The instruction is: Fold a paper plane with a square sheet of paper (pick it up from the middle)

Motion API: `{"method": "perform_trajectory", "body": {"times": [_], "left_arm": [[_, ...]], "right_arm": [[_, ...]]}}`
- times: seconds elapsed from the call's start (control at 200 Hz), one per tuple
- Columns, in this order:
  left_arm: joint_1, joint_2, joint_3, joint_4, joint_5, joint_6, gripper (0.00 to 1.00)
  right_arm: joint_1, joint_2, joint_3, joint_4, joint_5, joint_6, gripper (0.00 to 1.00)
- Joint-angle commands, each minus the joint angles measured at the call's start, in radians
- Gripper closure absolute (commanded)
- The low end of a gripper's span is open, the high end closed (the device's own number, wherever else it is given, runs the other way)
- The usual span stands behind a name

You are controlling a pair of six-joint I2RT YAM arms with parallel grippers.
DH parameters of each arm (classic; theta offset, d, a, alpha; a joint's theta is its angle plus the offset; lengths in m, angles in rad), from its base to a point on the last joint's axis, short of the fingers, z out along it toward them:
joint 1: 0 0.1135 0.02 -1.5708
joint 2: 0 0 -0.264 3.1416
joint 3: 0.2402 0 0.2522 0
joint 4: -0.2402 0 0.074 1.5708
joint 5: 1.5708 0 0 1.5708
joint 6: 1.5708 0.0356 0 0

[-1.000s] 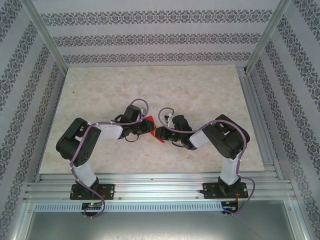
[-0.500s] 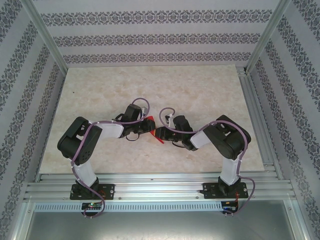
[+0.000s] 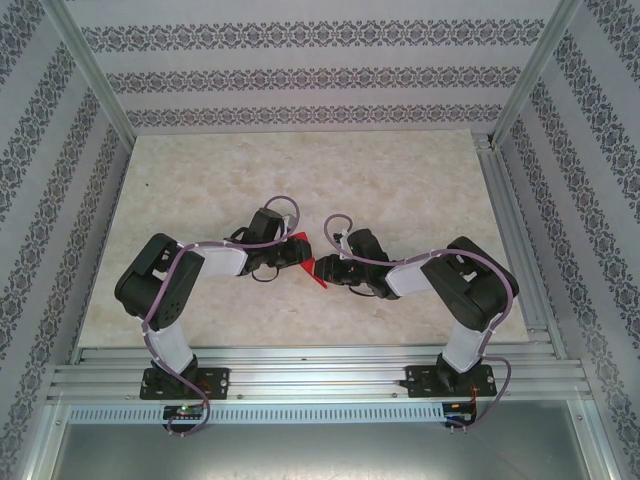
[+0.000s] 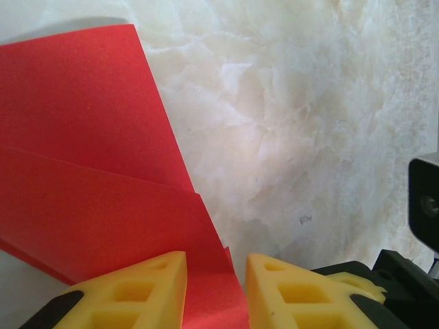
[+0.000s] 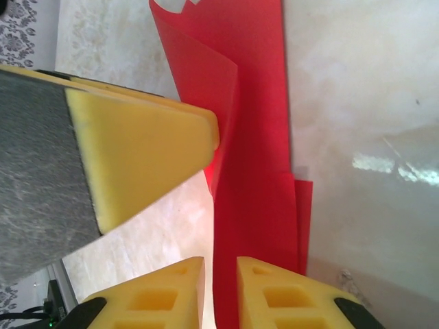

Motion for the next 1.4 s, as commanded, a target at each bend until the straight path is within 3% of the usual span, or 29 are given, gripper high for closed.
{"method": "perform_trajectory", "body": {"times": [0.0, 0.195, 0.475, 0.714, 0.929, 1.394], "left_arm": [[-0.006, 0.004, -0.006, 0.020, 0.017, 0.023, 0.70], [-0.007, 0.005, -0.006, 0.022, 0.009, 0.024, 0.70], [-0.007, 0.016, -0.004, 0.023, 0.006, 0.024, 0.69], [-0.006, 0.015, -0.007, 0.019, 0.002, 0.025, 0.69], [-0.006, 0.016, -0.006, 0.014, 0.000, 0.024, 0.69], [-0.007, 0.016, -0.009, 0.003, -0.015, 0.026, 0.69]], "right_arm": [[-0.003, -0.007, 0.009, -0.023, -0.016, -0.014, 0.81], [0.000, 0.008, -0.003, -0.017, -0.022, -0.003, 0.90], [0.000, 0.033, -0.032, -0.031, -0.026, 0.000, 0.93], [-0.001, 0.055, -0.041, -0.023, -0.040, 0.004, 0.91], [-0.004, -0.028, -0.033, -0.048, -0.058, 0.001, 0.85], [0.008, -0.067, -0.069, -0.153, -0.041, -0.024, 0.90]]}}
